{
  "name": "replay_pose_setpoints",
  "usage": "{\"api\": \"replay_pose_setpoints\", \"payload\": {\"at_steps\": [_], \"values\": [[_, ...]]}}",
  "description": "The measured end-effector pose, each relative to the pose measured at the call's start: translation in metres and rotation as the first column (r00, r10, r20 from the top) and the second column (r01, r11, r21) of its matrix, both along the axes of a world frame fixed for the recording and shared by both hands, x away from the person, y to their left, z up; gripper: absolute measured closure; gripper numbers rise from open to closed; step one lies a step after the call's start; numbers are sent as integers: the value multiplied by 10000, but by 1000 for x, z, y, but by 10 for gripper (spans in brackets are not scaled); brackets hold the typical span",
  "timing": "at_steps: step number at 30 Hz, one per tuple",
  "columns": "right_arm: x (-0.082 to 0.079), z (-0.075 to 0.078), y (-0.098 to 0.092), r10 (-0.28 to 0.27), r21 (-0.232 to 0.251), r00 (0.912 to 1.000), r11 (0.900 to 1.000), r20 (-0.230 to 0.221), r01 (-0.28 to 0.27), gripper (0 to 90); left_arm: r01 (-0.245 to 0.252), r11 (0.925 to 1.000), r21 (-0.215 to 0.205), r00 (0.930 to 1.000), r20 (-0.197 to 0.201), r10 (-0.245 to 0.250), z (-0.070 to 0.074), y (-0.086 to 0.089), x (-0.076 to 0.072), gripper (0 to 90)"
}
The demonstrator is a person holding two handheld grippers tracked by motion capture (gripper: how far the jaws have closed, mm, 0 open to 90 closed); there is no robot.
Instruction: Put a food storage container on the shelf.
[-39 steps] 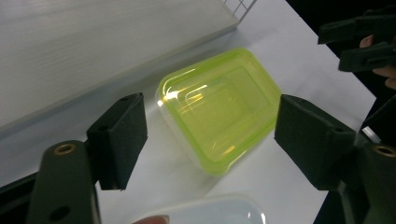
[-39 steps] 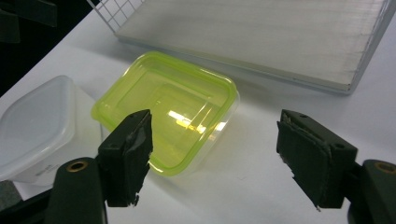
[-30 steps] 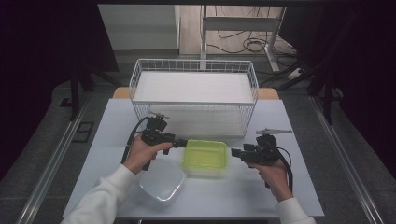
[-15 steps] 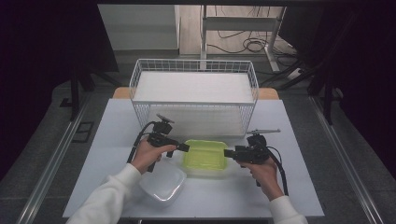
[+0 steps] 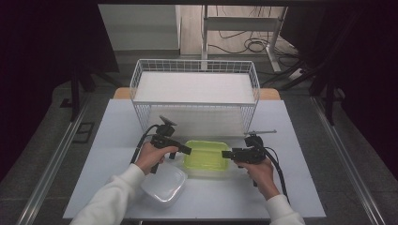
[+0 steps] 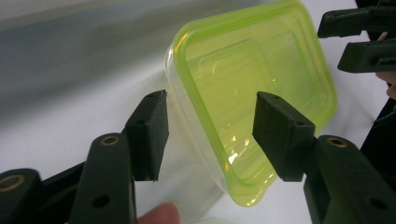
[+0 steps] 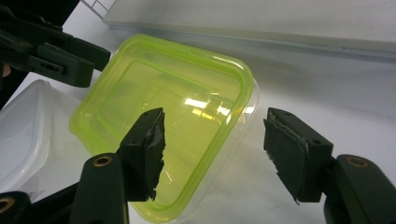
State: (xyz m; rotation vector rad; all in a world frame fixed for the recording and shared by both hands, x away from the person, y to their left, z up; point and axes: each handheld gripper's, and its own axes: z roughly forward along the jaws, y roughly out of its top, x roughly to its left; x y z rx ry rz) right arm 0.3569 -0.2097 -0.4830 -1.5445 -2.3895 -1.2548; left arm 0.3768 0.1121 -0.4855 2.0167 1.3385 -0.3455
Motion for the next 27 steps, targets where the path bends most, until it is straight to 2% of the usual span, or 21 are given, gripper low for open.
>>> {"api": "replay_pose_setpoints", "payload": {"at_steps": [11,13,17,22,24,27], "values": [[4,-8,3,-13,114,9985,9999,-544,19,452,13,9989,-465,9983,-581,-40,-11,1,7,498],[5,-10,2,-23,279,9965,9996,-830,47,491,36,9984,-572,9979,-643,-73,-12,2,7,527],[6,-11,2,14,458,9952,9989,-982,31,522,169,9971,-736,9970,-746,-224,-12,3,8,554],[7,-14,0,-64,737,9899,9971,-1418,170,586,197,9975,-686,9959,-869,-256,-13,4,9,607],[7,-17,-2,-50,960,9851,9951,-1717,218,616,126,9971,-755,9954,-936,-196,-13,4,9,617],[8,-19,-4,-120,1128,9820,9930,-1883,338,692,226,9972,-718,9945,-1003,-297,-14,4,9,662]]}}
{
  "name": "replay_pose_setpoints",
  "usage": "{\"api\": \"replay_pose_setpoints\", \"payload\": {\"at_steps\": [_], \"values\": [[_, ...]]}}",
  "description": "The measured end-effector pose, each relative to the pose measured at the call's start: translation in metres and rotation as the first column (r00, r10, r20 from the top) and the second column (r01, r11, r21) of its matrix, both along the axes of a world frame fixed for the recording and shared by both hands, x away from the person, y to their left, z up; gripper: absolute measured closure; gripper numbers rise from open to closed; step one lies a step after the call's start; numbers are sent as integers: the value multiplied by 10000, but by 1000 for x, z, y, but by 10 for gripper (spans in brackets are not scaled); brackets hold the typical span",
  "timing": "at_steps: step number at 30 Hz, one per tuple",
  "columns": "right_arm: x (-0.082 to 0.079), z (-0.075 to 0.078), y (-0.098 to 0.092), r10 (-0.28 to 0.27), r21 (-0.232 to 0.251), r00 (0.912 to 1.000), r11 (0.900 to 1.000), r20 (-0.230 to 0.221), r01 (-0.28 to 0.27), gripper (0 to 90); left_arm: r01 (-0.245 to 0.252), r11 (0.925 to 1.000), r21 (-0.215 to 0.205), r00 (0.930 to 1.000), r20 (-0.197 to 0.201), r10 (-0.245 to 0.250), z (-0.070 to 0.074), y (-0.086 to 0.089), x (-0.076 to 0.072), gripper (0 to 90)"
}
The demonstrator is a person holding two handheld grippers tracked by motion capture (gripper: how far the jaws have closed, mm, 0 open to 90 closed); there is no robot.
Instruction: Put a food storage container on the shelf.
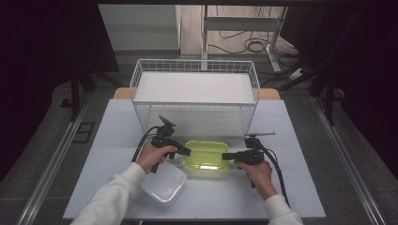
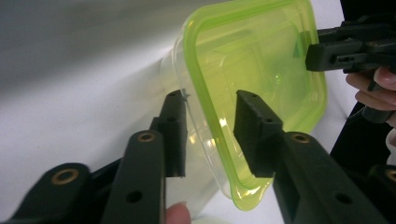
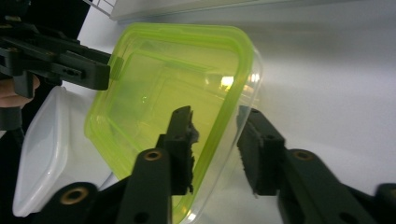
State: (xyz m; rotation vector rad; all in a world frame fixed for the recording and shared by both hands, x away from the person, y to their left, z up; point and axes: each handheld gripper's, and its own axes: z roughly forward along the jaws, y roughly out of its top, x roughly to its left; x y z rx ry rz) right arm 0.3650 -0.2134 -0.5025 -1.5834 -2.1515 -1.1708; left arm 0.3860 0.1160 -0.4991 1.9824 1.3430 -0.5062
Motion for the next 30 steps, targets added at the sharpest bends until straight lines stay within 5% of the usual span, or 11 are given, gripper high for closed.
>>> {"api": "replay_pose_setpoints", "payload": {"at_steps": [7,18,24,30], "values": [[-1,4,-4,-160,238,9999,9996,26,159,756,-285,9992,-281,9996,-23,284,2,0,-1,756],[-6,18,-6,-166,355,9963,9993,847,136,791,-326,9980,-543,9961,796,369,18,3,-10,781],[-12,33,-4,19,98,9819,9999,1894,-39,791,-240,9975,-658,9860,1629,345,30,5,-17,782],[-18,42,-4,124,104,9699,9998,2430,-154,791,-213,9943,-1046,9775,2066,426,40,8,-23,778]]}}
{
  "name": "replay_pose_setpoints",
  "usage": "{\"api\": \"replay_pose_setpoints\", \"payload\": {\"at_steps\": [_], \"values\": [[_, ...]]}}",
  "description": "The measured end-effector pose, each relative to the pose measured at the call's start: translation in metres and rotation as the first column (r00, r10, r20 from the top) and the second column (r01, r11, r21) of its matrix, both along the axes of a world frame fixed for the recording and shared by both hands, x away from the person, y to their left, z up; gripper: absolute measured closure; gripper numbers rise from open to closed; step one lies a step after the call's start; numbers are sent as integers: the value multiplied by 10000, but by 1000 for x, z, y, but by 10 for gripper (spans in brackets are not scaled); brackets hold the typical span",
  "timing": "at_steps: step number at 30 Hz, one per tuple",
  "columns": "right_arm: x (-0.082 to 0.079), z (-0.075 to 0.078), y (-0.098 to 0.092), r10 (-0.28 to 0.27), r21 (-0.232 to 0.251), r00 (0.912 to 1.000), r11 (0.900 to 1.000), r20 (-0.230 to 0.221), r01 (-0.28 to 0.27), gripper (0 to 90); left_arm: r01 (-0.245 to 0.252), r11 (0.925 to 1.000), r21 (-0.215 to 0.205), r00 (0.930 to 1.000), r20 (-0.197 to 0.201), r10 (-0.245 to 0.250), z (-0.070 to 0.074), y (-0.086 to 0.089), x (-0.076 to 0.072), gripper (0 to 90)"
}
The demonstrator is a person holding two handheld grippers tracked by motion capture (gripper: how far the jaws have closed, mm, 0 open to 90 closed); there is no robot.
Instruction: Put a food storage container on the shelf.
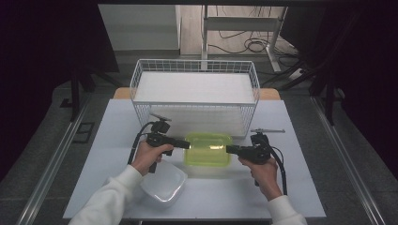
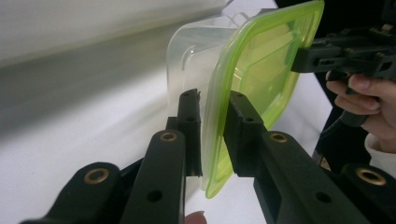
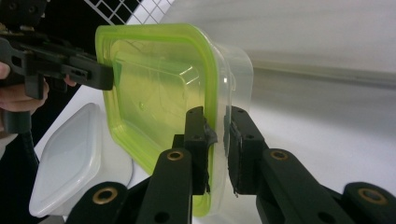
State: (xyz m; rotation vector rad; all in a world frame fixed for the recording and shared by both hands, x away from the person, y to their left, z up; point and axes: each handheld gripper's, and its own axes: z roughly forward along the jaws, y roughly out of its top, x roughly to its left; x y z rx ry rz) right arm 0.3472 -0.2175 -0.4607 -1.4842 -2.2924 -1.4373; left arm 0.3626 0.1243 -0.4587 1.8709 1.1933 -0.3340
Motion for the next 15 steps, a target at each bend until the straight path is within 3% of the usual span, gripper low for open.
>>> {"api": "replay_pose_setpoints", "payload": {"at_steps": [11,15], "values": [[-12,18,6,389,-375,9924,9987,1169,-347,789,6,9999,-159,9939,1105,12,20,7,-14,775],[-15,21,7,542,-441,9892,9978,1364,-486,787,71,9999,-103,9898,1423,-56,26,8,-18,774]]}}
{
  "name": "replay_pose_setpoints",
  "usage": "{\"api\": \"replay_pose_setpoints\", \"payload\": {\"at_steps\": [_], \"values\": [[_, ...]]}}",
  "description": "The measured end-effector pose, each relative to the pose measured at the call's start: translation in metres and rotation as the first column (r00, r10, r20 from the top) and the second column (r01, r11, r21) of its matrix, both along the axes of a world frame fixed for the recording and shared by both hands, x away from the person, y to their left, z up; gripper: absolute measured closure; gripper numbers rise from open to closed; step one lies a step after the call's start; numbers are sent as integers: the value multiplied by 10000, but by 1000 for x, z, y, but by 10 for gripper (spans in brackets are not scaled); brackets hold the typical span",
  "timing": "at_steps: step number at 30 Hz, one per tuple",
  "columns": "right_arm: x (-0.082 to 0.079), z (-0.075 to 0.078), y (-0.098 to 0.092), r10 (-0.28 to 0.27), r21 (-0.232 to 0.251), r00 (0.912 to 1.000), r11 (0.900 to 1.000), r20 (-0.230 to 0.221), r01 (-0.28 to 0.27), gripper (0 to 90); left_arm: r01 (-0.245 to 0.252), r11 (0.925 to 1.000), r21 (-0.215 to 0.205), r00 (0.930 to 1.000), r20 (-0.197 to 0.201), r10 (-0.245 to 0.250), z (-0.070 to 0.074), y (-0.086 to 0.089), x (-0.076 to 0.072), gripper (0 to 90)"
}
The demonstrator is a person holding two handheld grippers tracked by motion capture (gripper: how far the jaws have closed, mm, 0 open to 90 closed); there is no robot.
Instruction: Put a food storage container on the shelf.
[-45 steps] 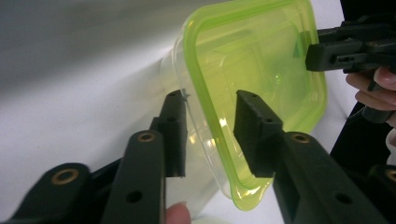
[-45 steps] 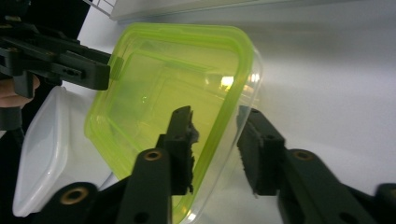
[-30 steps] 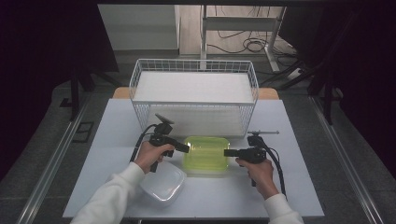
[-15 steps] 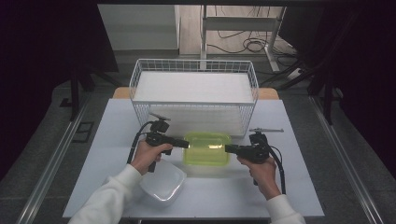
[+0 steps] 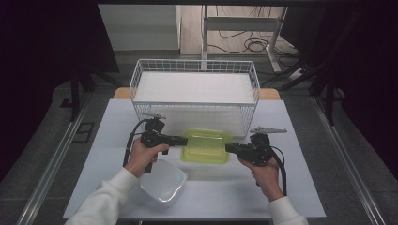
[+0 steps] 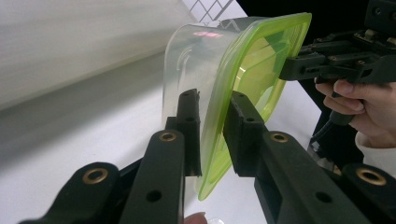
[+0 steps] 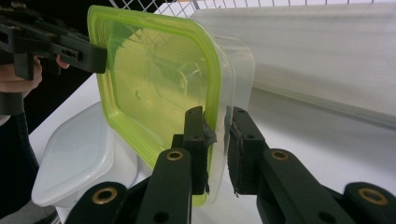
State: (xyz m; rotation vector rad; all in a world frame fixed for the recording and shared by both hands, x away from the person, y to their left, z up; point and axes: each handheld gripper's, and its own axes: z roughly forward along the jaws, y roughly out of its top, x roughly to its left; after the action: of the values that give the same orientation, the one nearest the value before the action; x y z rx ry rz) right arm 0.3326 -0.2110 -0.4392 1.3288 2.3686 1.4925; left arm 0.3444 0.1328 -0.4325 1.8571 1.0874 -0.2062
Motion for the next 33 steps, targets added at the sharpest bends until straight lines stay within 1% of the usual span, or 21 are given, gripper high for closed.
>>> {"api": "replay_pose_setpoints", "payload": {"at_steps": [1,3,5,8,9,10,12,13,14,15,16,17,18,21,22,23,26,27,29,31,33], "values": [[-1,1,0,18,-30,10000,10000,56,-18,787,-82,10000,-27,10000,40,82,2,0,-1,773],[-3,5,1,120,-103,9996,9999,243,-117,785,-12,10000,4,9998,192,12,4,1,-3,774],[-4,6,2,150,-93,9994,9998,301,-147,784,-29,10000,-95,9994,332,32,7,2,-5,773],[-7,10,2,290,-60,9983,9996,500,-288,783,-48,9999,-103,9984,568,54,11,4,-9,774],[-9,13,2,375,-65,9969,9993,694,-372,782,-64,9999,-116,9977,676,72,12,4,-11,775],[-9,13,2,375,-65,9969,9993,694,-372,782,-64,9999,-116,9977,676,72,12,4,-11,775],[-11,16,3,450,-59,9957,9990,806,-446,782,-65,9999,-138,9962,871,77,15,6,-14,775],[-13,19,3,516,-44,9941,9987,955,-514,781,-89,9998,-156,9953,960,104,16,6,-16,775],[-13,19,3,516,-44,9941,9987,955,-514,781,-98,9998,-175,9946,1032,116,17,7,-17,775],[-14,22,4,613,-52,9921,9981,1095,-611,781,-99,9998,-194,9939,1096,120,19,8,-19,775],[-14,22,4,613,-52,9921,9981,1095,-611,781,-92,9998,-156,9927,1198,110,20,8,-20,775],[-16,26,5,676,-43,9899,9977,1249,-676,780,-105,9999,-112,9919,1262,118,21,9,-22,777],[-16,26,5,676,-43,9899,9977,1249,-676,780,-119,9999,-88,9911,1323,129,22,9,-22,777],[-20,32,8,823,-119,9850,9966,1515,-814,779,-177,9994,-285,9878,1543,219,26,13,-28,777],[-20,32,8,823,-119,9850,9966,1515,-814,779,-177,9994,-285,9878,1543,219,26,13,-28,776],[-20,33,8,831,-145,9845,9965,1542,-819,779,-198,9994,-280,9863,1635,241,27,13,-30,776],[-22,35,9,912,-106,9811,9958,1708,-907,779,-221,9992,-319,9840,1761,274,29,15,-33,777],[-23,37,10,961,-23,9787,9953,1816,-973,779,-229,9991,-360,9830,1812,291,30,16,-33,777],[-24,39,10,941,-10,9788,9954,1819,-955,779,-225,9989,-401,9816,1889,297,32,17,-35,777],[-26,42,11,917,-45,9756,9957,1993,-926,779,-286,9991,-325,9779,2060,347,34,17,-37,779],[-27,45,12,936,-66,9742,9955,2055,-942,780,-302,9988,-390,9772,2090,377,35,18,-38,780]]}}
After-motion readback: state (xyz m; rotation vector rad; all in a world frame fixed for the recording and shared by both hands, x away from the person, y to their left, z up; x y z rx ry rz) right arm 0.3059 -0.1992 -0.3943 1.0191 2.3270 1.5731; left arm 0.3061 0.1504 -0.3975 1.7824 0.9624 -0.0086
